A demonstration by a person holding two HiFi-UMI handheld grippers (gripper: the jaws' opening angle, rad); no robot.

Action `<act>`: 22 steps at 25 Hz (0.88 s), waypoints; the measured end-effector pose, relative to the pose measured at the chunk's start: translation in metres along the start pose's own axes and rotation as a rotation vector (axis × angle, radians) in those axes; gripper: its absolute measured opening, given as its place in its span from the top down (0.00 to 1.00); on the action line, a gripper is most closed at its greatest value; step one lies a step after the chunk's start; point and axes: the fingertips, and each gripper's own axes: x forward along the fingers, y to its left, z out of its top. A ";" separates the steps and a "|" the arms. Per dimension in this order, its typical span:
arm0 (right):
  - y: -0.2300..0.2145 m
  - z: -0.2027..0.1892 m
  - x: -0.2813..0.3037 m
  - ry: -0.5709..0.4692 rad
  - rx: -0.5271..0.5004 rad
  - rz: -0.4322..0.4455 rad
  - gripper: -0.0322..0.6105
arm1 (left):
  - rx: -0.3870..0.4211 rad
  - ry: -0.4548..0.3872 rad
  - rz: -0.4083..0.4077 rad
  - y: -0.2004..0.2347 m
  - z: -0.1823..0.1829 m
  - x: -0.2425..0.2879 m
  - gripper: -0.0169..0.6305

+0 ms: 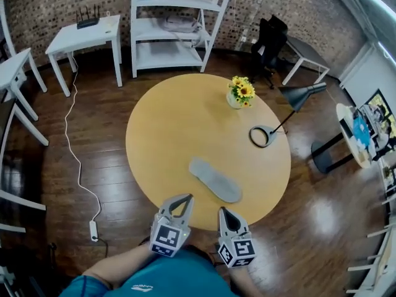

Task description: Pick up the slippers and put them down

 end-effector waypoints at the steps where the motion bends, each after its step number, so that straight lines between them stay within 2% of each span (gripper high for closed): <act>1: -0.012 0.000 0.009 0.011 -0.008 0.001 0.90 | -0.001 0.005 0.001 0.001 -0.001 0.010 0.96; 2: -0.025 0.000 0.017 0.020 -0.020 0.004 0.86 | -0.001 0.008 0.005 0.002 -0.002 0.019 0.96; 5: -0.057 -0.006 0.037 0.042 -0.055 0.029 0.85 | 0.012 0.025 0.035 0.002 -0.007 0.041 0.96; 9: -0.111 -0.025 0.068 0.095 -0.089 0.109 0.81 | -0.004 0.048 0.134 -0.007 -0.010 0.082 0.96; 13: -0.147 -0.059 0.100 0.209 -0.171 0.227 0.73 | -0.024 0.074 0.205 -0.034 -0.015 0.111 0.96; 16: -0.167 -0.083 0.127 0.293 -0.255 0.299 0.72 | -0.024 0.096 0.251 -0.047 -0.015 0.126 0.96; 18: -0.174 -0.102 0.139 0.367 -0.292 0.347 0.67 | -0.033 0.115 0.288 -0.051 -0.018 0.130 0.96; 22: -0.174 -0.140 0.154 0.498 -0.351 0.444 0.63 | -0.048 0.140 0.360 -0.053 -0.025 0.134 0.96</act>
